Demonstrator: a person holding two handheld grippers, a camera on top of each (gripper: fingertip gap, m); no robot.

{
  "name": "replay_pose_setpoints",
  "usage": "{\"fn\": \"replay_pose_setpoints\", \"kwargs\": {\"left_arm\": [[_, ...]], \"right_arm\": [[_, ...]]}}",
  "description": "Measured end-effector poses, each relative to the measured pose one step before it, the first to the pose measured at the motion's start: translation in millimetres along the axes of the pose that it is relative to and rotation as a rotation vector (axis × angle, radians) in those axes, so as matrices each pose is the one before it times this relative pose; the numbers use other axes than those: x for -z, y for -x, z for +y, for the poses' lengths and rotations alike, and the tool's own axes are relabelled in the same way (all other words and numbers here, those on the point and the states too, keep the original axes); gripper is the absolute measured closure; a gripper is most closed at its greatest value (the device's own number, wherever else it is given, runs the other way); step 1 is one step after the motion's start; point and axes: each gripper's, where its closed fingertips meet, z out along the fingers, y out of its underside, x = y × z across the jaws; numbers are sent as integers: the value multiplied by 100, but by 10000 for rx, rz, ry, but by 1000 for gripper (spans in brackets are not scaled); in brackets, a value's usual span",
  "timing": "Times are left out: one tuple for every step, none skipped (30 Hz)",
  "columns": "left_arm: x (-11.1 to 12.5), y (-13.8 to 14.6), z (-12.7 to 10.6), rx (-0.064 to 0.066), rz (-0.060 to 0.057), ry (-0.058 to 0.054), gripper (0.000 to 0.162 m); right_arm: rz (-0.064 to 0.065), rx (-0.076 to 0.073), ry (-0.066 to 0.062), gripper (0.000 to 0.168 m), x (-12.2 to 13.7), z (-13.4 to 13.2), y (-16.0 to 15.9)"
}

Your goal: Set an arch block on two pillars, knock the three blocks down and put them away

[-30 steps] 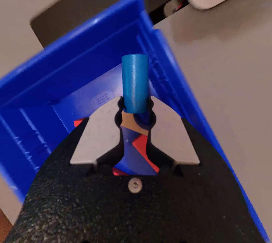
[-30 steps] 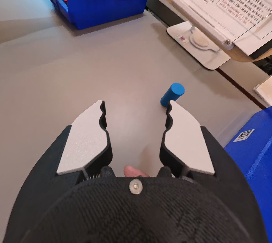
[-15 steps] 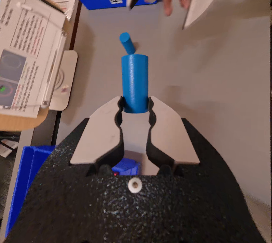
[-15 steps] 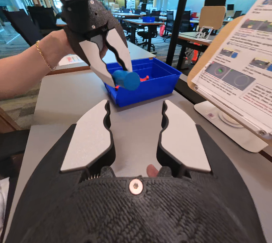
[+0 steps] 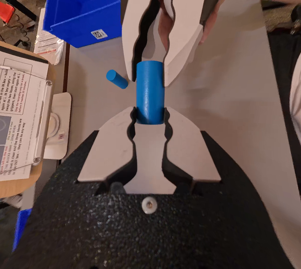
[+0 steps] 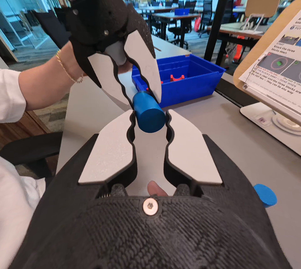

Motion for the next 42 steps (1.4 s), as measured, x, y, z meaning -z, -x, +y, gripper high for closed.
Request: {"fn": "replay_pose_setpoints", "kwargs": {"left_arm": [[38,-32,-422,212,-31,-458,130],[169,156,-677,202,-206,-683,128],[248,112,-952,278,-195,-898,115],[232,-133,-1025,405,-20,-966,106],[167,-207,-905,486,56,-862,103],[45,-93,-665,478,-19,-684,101],[-47,-43,-412,376,-46,-508,99],[-123,-101,-212,275,5,-382,99],[-178,-201,-225,262,83,-368,98],[-176,-281,-354,281,142,-418,98],[-142,-265,-376,239,147,-400,99],[-80,-65,-349,165,20,-331,100],[-36,138,-326,81,-117,-287,100],[0,9,-242,7,-23,-217,102],[-10,-145,-126,-5,105,-99,104],[-12,-17,-43,-1,14,-18,105],[6,84,-15,-46,-70,13,105],[8,6,-32,-69,-31,8,108],[12,6,-71,-39,-43,-6,111],[21,25,-66,-45,-50,-11,114],[0,-106,-22,-90,34,3,124],[-16,-140,20,-81,67,6,130],[-39,-4,24,-37,-22,7,130],[-67,50,73,-11,-48,37,130],[-99,73,196,-20,-43,128,130],[-123,173,280,-47,-81,181,130],[-137,335,307,-68,-147,204,130],[-127,519,414,-37,-198,294,130],[-125,753,576,25,-243,429,130],[-182,937,749,65,-257,545,130],[-270,1050,878,63,-242,624,130],[-409,1153,981,73,-254,656,130],[-579,1170,1026,95,-226,670,130],[-754,1019,1110,95,-102,728,130],[-880,1031,1098,102,-114,755,129],[-964,1041,963,57,-177,692,129],[-1007,890,809,-16,-131,618,129],[-1029,711,595,2,-63,532,129],[-1000,573,369,43,-10,422,129],[-955,437,261,50,49,378,129],[-875,451,195,40,15,357,129],[-796,546,154,-1,-93,346,129]], "right_arm": [[19,-102,-424,133,333,-337,15],[2,-359,-586,133,418,-527,-97],[-176,-610,-766,133,462,-720,-4],[-312,-781,-933,133,496,-850,46],[-437,-889,-999,134,487,-869,132],[-552,-908,-922,133,441,-730,271],[-442,-837,-799,133,381,-567,166],[-244,-622,-665,133,305,-382,7],[-254,-383,-416,133,204,-86,99],[-209,-277,-257,133,132,84,112],[-33,-192,-177,133,73,134,-32],[-14,-82,-42,133,21,257,-9],[-89,-40,21,133,-5,266,120],[-114,-64,-12,133,-4,159,170],[-20,-75,-53,133,14,24,81],[5,-18,34,133,36,78,43],[-23,68,80,133,34,92,61],[75,71,47,133,41,29,-62],[82,37,65,133,37,34,-70],[11,43,82,134,3,55,26],[48,70,46,134,-5,25,-19],[97,67,14,133,-4,-10,-85],[46,-3,-6,133,22,-78,-68],[15,-16,52,133,85,-22,-83],[128,25,153,133,150,81,-248],[306,69,190,132,247,79,-451],[410,216,253,132,373,65,-582],[408,392,308,128,532,-6,-551],[501,480,344,122,678,-141,-655],[675,594,417,120,810,-140,-850],[785,755,475,117,885,-140,-986],[826,858,445,111,906,-157,-1041],[812,857,408,109,898,-91,-1032],[739,753,368,109,837,-13,-955],[543,620,291,107,709,48,-722],[311,450,209,107,567,82,-407],[218,270,184,107,437,121,-277],[180,177,176,107,320,195,-223],[129,162,193,107,203,308,-162],[58,165,200,106,123,368,-55],[47,151,176,106,55,380,-20],[84,141,163,105,23,366,-65]]}}
